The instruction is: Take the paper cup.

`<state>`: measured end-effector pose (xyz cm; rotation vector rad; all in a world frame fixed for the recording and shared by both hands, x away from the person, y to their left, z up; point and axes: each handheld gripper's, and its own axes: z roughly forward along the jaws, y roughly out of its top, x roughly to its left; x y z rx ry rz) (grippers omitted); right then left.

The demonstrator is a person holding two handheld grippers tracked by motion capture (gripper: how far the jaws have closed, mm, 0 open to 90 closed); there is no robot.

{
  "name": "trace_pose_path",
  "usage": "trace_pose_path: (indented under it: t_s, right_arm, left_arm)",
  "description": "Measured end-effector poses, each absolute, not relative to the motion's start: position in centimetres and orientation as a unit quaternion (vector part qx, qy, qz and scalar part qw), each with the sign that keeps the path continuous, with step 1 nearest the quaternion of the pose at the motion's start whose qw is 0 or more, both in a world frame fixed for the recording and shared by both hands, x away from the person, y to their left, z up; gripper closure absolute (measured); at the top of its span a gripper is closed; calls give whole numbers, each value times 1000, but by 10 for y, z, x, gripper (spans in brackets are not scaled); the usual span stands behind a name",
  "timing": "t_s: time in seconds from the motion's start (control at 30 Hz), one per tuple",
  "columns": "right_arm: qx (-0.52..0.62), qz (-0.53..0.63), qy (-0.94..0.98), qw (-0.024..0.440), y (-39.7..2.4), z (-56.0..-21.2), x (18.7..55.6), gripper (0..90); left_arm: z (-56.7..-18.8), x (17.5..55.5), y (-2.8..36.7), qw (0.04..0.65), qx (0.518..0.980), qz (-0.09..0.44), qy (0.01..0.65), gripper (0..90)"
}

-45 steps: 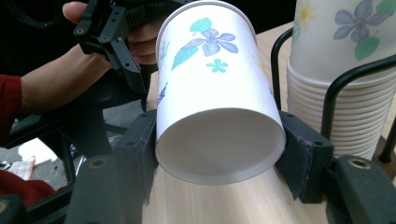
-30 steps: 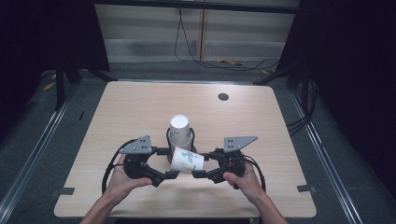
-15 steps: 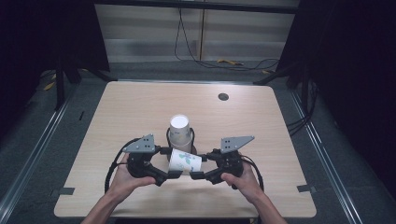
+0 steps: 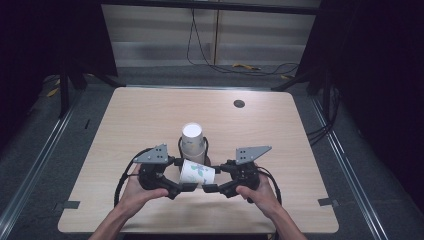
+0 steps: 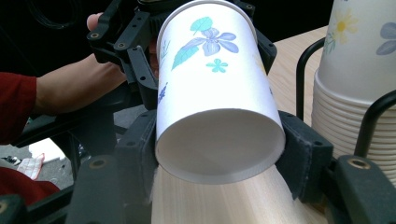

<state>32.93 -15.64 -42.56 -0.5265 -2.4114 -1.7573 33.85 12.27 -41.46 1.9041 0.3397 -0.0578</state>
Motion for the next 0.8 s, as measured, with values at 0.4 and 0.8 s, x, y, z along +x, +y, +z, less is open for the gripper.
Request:
trace_pose_path:
  t_s: [0.4, 0.8]
  right_arm:
    - [-167, -578, -797, 59, -155, -427, 329, 357]
    - [-173, -568, -802, 64, -154, -429, 329, 298]
  left_arm:
    - [-412, 339, 127, 580, 802, -38, 139, 219]
    - [-408, 334, 127, 582, 803, -33, 124, 269]
